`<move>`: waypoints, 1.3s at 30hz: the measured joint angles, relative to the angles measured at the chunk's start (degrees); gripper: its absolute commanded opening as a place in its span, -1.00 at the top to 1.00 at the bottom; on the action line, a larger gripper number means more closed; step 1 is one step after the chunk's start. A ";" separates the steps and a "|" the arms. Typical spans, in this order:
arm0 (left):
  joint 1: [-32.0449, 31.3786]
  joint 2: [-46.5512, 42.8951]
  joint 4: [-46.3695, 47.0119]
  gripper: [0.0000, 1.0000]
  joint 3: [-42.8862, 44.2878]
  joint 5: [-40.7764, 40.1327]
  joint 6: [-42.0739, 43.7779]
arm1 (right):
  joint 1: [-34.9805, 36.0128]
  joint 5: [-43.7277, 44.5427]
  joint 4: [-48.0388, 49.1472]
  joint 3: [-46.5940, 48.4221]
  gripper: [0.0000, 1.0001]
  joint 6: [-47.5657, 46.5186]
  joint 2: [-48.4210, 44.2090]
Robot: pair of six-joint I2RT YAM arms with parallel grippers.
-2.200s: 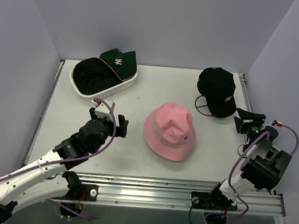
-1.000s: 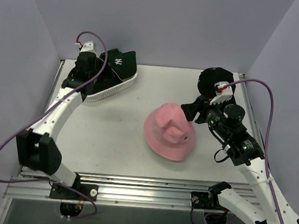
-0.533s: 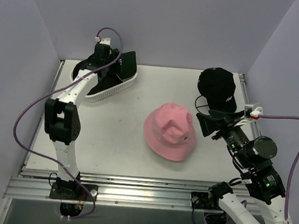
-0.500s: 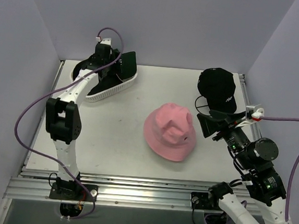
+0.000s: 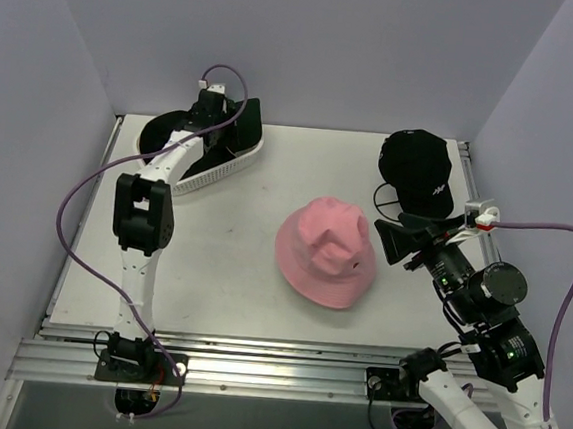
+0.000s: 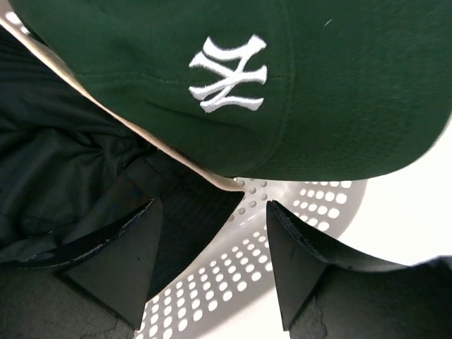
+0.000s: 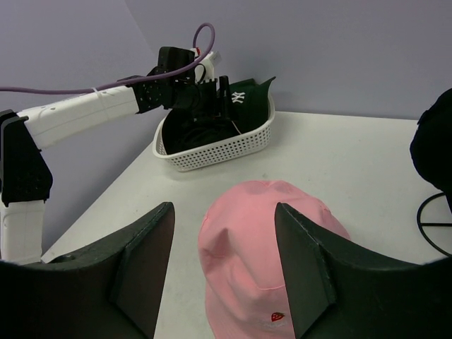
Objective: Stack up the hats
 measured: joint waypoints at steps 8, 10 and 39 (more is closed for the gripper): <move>0.00 3.43 0.04 -0.37 0.37 -0.02 -0.44 | 0.00 0.33 0.00 -0.17 -0.08 -0.02 0.02; 0.00 3.93 0.04 -0.36 0.37 -0.02 -0.48 | 0.00 0.42 0.00 -0.20 -0.08 -0.04 0.02; 1.62 4.59 -0.59 0.95 1.27 -0.35 -0.68 | 0.00 3.08 -1.46 -0.20 -0.10 -1.31 0.00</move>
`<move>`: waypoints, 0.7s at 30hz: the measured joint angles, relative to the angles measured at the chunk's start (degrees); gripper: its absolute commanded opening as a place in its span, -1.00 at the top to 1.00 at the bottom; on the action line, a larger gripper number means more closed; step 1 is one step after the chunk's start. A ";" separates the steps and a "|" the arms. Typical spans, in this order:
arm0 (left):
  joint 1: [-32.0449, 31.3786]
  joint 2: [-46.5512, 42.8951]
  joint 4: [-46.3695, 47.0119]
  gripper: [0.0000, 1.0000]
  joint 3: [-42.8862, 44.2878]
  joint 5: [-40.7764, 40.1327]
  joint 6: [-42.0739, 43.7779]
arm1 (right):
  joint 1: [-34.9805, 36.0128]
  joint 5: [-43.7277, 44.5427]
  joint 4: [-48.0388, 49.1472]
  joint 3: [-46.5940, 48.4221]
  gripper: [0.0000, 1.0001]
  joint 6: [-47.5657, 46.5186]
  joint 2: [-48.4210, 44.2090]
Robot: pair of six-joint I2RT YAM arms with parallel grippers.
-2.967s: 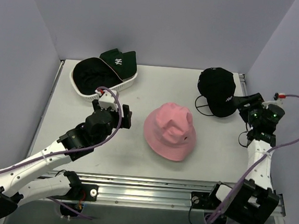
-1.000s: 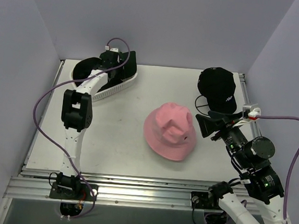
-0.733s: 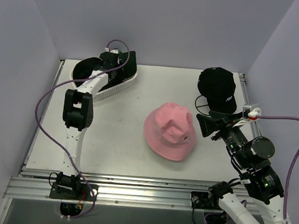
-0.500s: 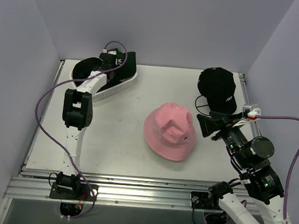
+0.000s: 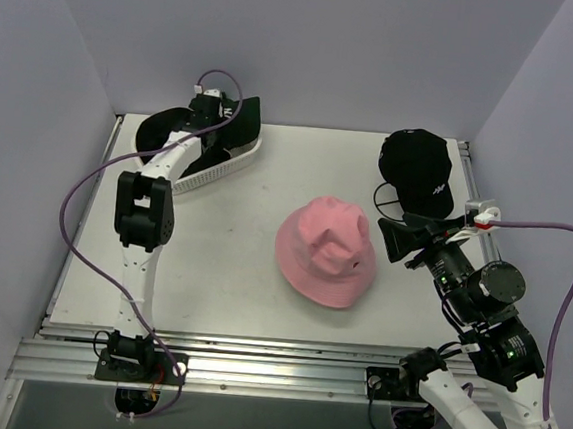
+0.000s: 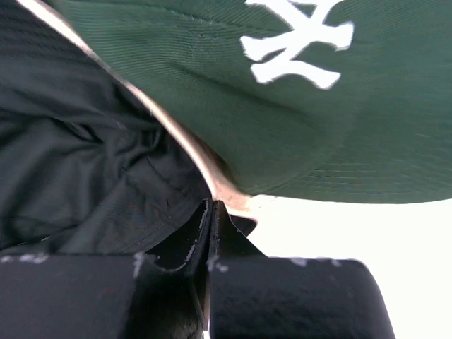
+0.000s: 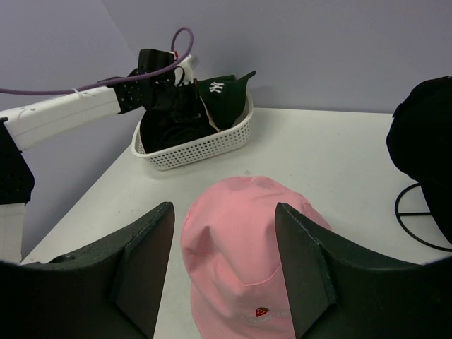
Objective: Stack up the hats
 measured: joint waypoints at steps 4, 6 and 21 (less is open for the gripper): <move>0.02 -4.79 -0.66 0.95 -0.04 -0.76 0.26 | 0.00 0.00 0.02 0.00 -0.10 -0.24 0.00; 0.07 -7.78 -0.66 0.95 -0.04 -1.22 0.44 | 0.00 0.00 0.02 0.00 -0.11 -0.48 0.02; -0.22 -14.97 -1.36 0.17 -3.78 -3.91 -1.09 | 0.00 -0.02 -0.02 0.00 -0.11 -1.07 0.96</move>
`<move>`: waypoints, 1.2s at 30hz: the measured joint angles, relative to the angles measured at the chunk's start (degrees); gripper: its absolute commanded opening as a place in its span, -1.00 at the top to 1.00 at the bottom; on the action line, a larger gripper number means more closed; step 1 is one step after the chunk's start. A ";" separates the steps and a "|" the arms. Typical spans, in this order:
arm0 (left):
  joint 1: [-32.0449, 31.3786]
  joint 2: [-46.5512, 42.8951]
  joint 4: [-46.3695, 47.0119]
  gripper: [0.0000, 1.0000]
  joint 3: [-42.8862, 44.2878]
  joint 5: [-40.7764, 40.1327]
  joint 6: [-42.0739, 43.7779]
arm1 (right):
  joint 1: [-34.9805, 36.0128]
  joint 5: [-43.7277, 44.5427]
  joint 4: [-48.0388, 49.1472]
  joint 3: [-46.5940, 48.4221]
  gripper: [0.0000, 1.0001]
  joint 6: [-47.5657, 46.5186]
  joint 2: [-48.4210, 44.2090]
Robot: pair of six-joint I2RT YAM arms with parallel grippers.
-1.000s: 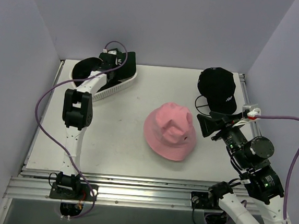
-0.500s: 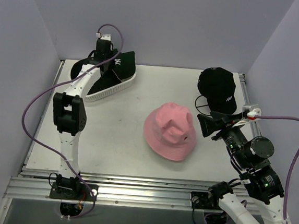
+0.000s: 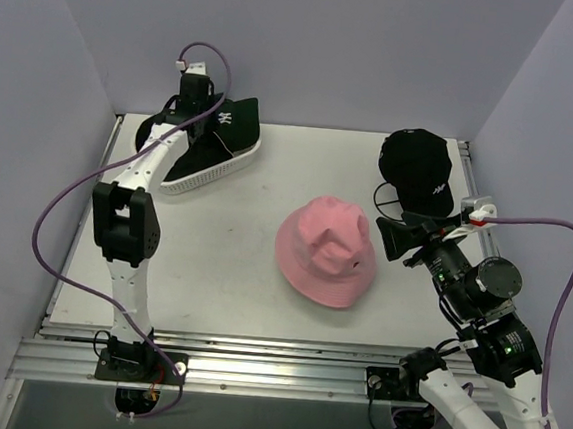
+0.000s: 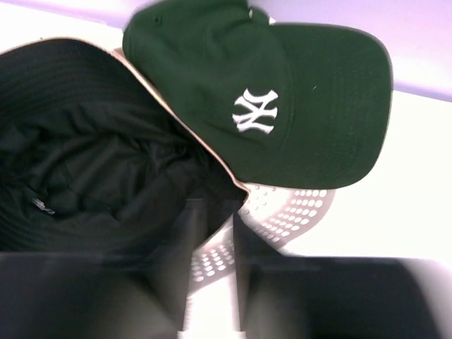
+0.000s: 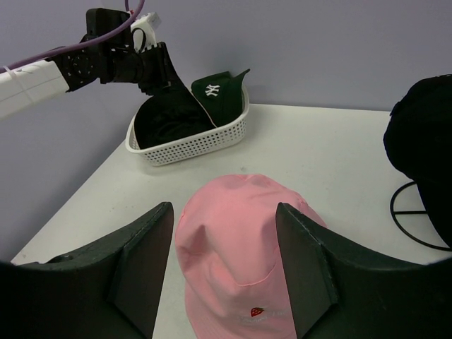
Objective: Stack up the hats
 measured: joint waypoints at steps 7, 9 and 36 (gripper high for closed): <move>-0.61 4.13 0.13 0.11 -0.57 -0.20 -3.80 | 0.00 0.00 -0.04 0.00 -0.11 -0.42 0.02; -0.74 5.97 0.31 0.04 -0.42 -0.17 -4.24 | 0.00 0.00 -0.15 0.00 -0.11 -0.52 0.00; 0.46 16.15 7.72 0.00 3.08 -0.22 -6.43 | 0.00 0.44 -1.07 -0.02 -0.11 -1.16 0.70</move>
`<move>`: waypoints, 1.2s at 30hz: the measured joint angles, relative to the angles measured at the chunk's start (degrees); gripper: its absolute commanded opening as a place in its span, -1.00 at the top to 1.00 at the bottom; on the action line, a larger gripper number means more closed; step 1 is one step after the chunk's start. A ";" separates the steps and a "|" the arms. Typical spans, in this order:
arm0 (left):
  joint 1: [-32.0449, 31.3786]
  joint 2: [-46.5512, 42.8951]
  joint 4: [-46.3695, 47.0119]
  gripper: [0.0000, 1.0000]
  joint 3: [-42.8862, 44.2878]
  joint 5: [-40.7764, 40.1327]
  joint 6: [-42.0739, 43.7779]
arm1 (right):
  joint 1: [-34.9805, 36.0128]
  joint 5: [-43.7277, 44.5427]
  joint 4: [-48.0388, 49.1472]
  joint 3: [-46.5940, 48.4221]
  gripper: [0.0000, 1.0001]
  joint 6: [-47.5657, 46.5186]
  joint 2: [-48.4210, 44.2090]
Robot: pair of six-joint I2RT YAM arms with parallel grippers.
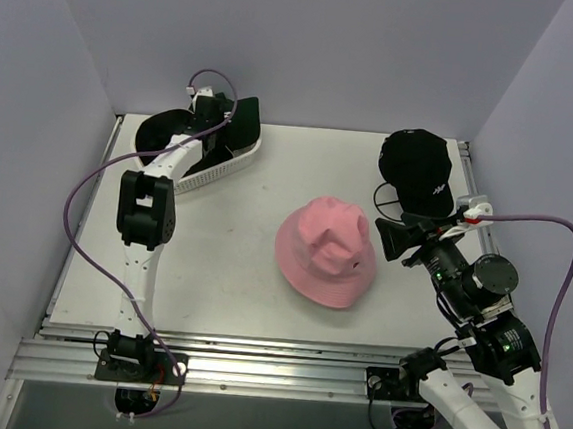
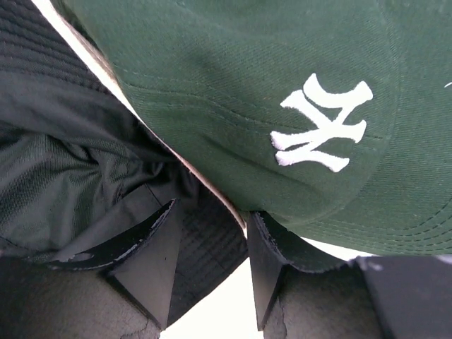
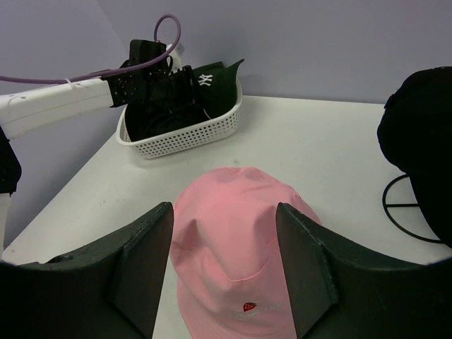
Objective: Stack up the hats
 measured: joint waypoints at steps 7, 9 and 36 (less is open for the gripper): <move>0.07 0.31 1.09 0.08 0.00 0.02 -0.37 | 0.00 0.00 0.00 -0.02 -0.11 -0.02 0.09; 0.07 0.55 1.20 0.24 0.00 0.02 -0.61 | 0.00 0.00 0.00 -0.02 -0.11 -0.02 0.22; 0.81 -8.20 -4.39 0.95 -2.49 -1.05 -0.44 | 0.00 -0.02 0.07 -0.13 -0.12 -0.04 0.96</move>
